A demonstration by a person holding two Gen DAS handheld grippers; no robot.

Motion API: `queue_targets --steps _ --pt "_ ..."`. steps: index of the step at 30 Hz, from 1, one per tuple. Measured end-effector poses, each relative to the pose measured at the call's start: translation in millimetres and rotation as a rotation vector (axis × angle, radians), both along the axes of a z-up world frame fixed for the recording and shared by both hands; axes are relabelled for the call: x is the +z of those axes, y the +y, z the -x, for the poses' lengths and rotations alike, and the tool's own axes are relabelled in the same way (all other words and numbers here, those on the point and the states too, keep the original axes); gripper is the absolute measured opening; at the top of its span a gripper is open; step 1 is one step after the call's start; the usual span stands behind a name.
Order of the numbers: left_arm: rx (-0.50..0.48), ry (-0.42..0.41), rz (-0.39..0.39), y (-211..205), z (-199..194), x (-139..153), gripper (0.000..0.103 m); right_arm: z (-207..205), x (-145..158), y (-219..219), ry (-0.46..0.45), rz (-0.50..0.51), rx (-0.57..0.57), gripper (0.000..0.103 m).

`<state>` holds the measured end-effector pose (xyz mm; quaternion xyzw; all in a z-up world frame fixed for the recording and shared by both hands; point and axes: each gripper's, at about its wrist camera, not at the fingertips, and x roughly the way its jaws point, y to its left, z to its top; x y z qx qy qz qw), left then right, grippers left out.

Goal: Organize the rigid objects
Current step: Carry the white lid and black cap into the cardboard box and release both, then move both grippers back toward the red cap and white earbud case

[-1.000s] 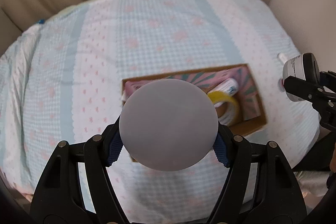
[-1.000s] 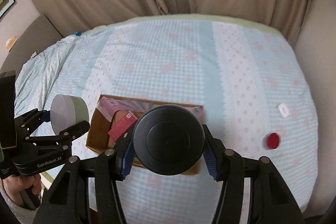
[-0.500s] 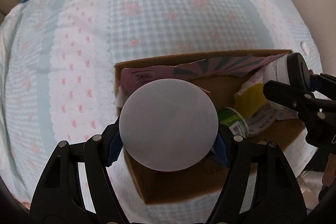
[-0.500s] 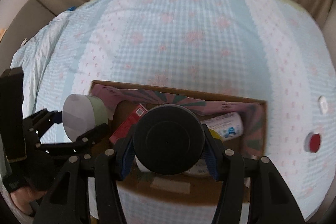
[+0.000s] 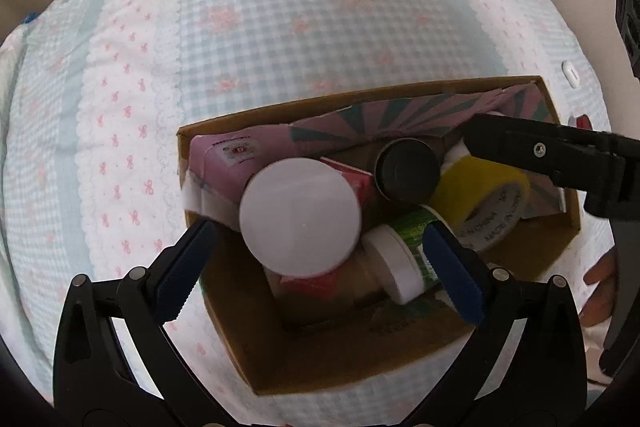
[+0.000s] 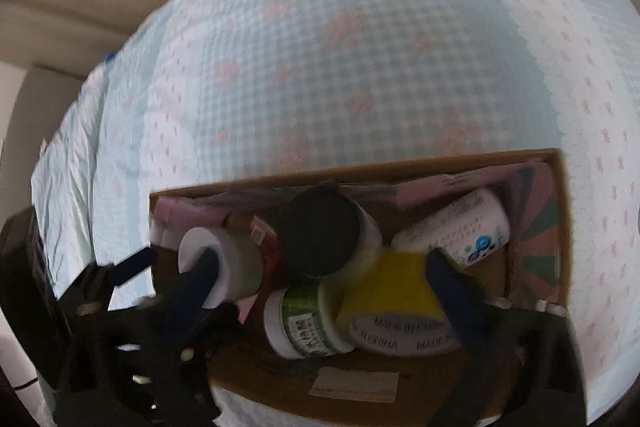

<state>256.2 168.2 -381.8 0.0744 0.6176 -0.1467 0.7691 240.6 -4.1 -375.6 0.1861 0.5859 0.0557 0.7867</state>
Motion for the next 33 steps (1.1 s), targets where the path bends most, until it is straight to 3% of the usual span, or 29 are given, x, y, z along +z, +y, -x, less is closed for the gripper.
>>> queue_targets --steps 6,13,25,33 --pt "0.017 -0.014 -0.008 -1 7 12 0.103 11 7 -6 -0.012 0.024 0.008 0.103" --pt "0.043 -0.076 -0.003 3 16 46 0.103 26 29 -5 -0.067 0.046 0.028 0.103" --pt "0.088 -0.191 -0.001 0 59 130 0.103 76 102 -3 -0.213 0.094 0.055 0.103" --pt "0.082 -0.272 0.006 -24 91 184 0.103 130 157 -31 -0.306 0.152 0.035 0.103"
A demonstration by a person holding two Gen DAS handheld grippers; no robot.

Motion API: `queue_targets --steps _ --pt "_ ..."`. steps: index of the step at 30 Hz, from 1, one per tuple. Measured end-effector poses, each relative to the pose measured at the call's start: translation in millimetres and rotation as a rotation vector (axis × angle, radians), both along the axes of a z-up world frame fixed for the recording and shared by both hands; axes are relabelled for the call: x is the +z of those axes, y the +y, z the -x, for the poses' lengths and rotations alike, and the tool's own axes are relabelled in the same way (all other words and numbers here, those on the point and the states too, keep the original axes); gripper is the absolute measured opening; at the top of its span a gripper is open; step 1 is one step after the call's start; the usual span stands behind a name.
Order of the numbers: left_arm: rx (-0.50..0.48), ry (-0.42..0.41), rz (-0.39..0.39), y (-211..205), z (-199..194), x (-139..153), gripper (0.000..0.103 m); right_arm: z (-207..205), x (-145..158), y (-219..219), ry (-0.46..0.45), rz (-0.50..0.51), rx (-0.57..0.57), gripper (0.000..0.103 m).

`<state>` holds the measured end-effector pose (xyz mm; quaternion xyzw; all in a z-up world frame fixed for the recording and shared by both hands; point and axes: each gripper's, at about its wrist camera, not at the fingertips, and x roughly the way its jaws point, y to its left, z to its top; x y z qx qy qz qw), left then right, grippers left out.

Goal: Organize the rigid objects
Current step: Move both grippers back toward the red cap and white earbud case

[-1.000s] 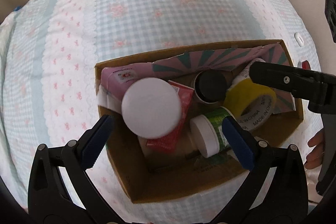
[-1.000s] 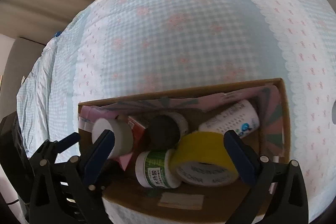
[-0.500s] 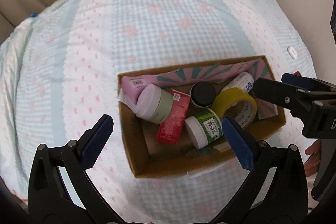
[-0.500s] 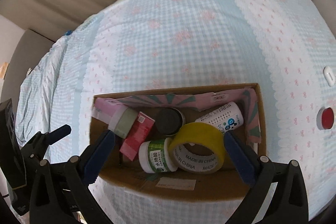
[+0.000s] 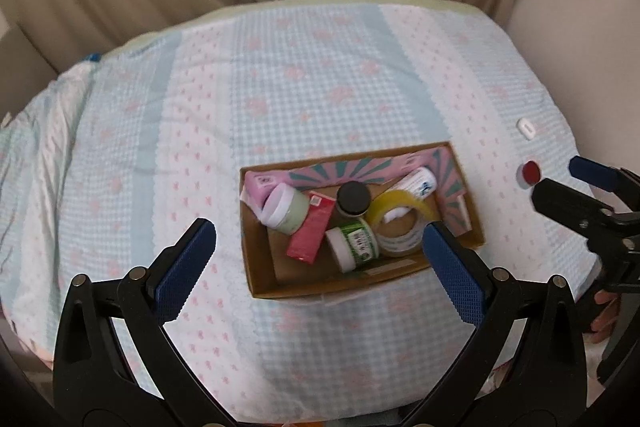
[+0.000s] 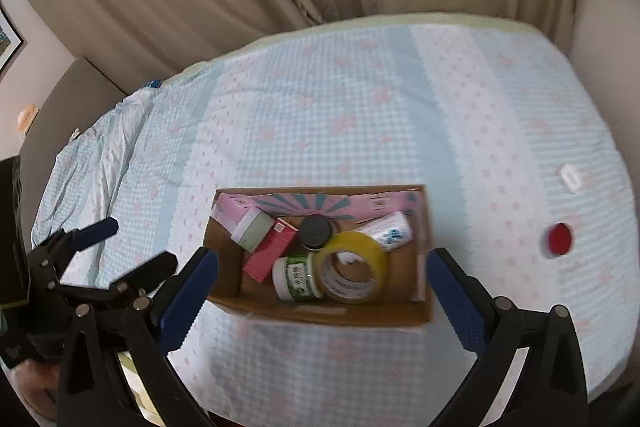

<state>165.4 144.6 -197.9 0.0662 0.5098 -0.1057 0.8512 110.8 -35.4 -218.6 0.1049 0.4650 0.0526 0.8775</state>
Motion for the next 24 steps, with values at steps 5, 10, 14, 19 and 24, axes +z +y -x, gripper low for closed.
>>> queue_targets --steps 5,10,14,19,24 --pt "-0.014 -0.032 -0.007 -31 17 26 0.103 33 34 -42 -0.062 0.034 -0.044 0.103" --pt "-0.004 -0.056 -0.01 -76 33 40 0.103 56 60 -104 -0.105 0.05 -0.076 0.103" --pt "0.038 -0.087 -0.011 -126 46 47 0.103 64 72 -158 -0.133 0.091 -0.06 0.103" --pt "0.081 -0.097 0.036 -196 56 43 0.103 58 74 -238 -0.152 0.178 -0.024 0.103" --pt "0.072 -0.054 0.085 -266 58 19 0.103 37 65 -299 -0.137 0.25 -0.012 0.103"
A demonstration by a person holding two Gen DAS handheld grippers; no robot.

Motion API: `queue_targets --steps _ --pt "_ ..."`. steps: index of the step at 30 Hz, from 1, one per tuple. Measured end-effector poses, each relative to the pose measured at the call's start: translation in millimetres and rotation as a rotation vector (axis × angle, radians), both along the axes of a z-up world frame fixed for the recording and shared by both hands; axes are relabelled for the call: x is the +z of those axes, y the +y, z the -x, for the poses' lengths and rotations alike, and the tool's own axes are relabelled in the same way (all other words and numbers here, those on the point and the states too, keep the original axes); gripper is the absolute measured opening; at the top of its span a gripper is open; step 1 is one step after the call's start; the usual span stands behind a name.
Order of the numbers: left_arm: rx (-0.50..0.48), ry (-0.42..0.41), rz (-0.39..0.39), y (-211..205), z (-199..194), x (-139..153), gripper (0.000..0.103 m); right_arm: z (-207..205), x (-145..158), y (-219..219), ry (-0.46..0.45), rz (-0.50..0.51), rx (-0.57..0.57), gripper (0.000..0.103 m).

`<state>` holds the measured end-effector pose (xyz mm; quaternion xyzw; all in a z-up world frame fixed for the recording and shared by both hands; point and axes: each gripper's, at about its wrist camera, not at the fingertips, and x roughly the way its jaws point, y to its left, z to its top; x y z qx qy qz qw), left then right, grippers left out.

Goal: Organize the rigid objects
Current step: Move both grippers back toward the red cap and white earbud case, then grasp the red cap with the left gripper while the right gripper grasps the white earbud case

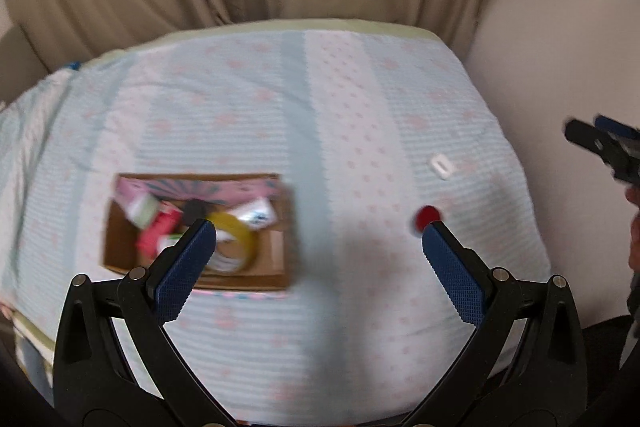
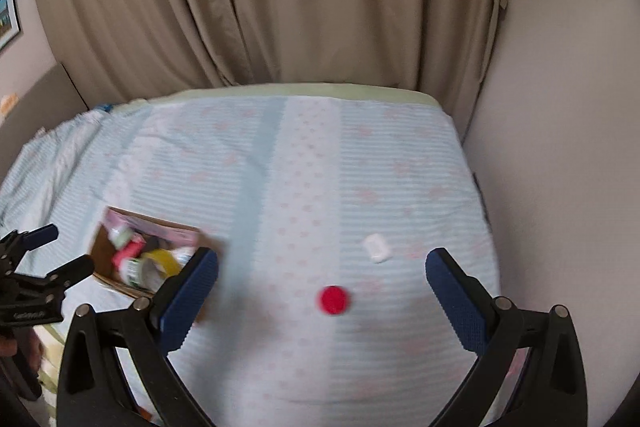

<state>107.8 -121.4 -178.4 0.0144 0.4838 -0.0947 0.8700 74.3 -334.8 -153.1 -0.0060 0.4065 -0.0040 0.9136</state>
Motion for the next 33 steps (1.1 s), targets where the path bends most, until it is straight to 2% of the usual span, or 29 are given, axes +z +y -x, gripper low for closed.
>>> queue_targets --steps 4,8,12,19,21,22,26,27,29,31,33 --pt "-0.049 0.023 0.021 -49 0 -27 0.103 -26 -15 -44 0.032 -0.017 0.004 0.103" --pt "-0.112 0.039 0.028 -88 -6 -62 0.103 -50 -41 -61 0.056 -0.001 0.034 0.103" --pt "-0.166 0.047 0.031 -127 -17 -111 0.103 -76 -84 -69 0.092 0.011 0.084 0.103" --pt "-0.239 0.068 0.009 -176 -44 -217 0.102 -117 -182 -83 0.12 0.085 0.203 0.103" --pt "-0.258 0.058 -0.003 -187 -50 -243 0.1 -126 -208 -84 0.126 0.098 0.238 0.098" --pt "-0.266 0.054 -0.011 -193 -54 -256 0.096 -132 -222 -85 0.133 0.103 0.255 0.094" --pt "-0.279 0.047 -0.038 -205 -61 -288 0.08 -147 -265 -83 0.15 0.102 0.294 0.089" --pt "-0.28 0.045 -0.035 -206 -62 -293 0.079 -151 -275 -83 0.154 0.098 0.301 0.082" --pt "-0.281 0.043 -0.032 -209 -62 -300 0.074 -154 -287 -82 0.154 0.095 0.312 0.077" --pt "-0.28 0.033 -0.034 -209 -61 -303 0.073 -156 -296 -79 0.14 0.106 0.321 0.073" --pt "-0.28 0.027 -0.029 -209 -60 -303 0.066 -156 -301 -76 0.126 0.126 0.33 0.069"
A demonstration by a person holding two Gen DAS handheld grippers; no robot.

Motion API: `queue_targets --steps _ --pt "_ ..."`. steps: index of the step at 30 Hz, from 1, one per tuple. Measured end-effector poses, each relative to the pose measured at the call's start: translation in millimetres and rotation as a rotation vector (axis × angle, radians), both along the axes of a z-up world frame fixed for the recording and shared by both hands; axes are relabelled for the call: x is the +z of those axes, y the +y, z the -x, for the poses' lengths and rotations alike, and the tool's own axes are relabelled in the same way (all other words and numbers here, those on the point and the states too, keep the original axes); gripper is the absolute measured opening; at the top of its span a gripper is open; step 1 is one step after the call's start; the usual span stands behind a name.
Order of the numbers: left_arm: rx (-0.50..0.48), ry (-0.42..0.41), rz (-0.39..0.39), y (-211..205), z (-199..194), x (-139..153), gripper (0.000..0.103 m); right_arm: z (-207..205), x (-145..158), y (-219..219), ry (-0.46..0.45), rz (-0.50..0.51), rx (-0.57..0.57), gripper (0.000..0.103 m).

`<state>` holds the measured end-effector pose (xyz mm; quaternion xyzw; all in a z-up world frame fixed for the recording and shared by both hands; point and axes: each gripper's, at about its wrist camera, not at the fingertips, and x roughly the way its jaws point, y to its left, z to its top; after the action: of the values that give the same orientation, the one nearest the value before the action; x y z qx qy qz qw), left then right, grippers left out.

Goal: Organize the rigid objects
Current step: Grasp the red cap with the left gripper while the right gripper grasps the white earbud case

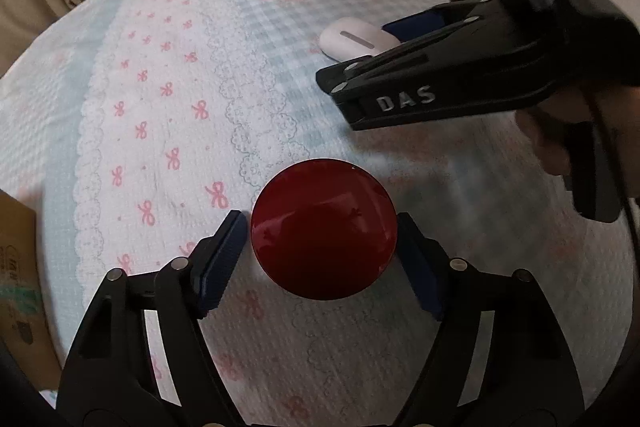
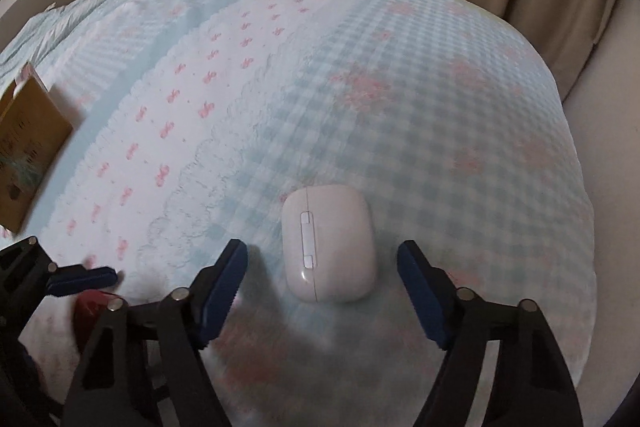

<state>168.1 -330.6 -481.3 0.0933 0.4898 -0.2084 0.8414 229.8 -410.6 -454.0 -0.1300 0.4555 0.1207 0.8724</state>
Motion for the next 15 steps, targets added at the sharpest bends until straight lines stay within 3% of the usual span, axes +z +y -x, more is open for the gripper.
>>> queue_targets --steps 1,2,6,15 --pt "-0.001 0.001 0.003 0 0 0 0.055 1 0 2 -0.016 0.004 0.007 0.068" --pt "-0.002 0.001 0.003 0 0 1 0.051 2 0 3 -0.025 0.003 0.014 0.063" --pt "-0.001 0.002 0.004 0 -2 1 0.051 2 1 8 -0.031 0.008 0.026 0.042" --pt "0.006 0.003 0.034 6 -1 8 0.05 6 4 12 -0.036 0.018 0.002 0.041"
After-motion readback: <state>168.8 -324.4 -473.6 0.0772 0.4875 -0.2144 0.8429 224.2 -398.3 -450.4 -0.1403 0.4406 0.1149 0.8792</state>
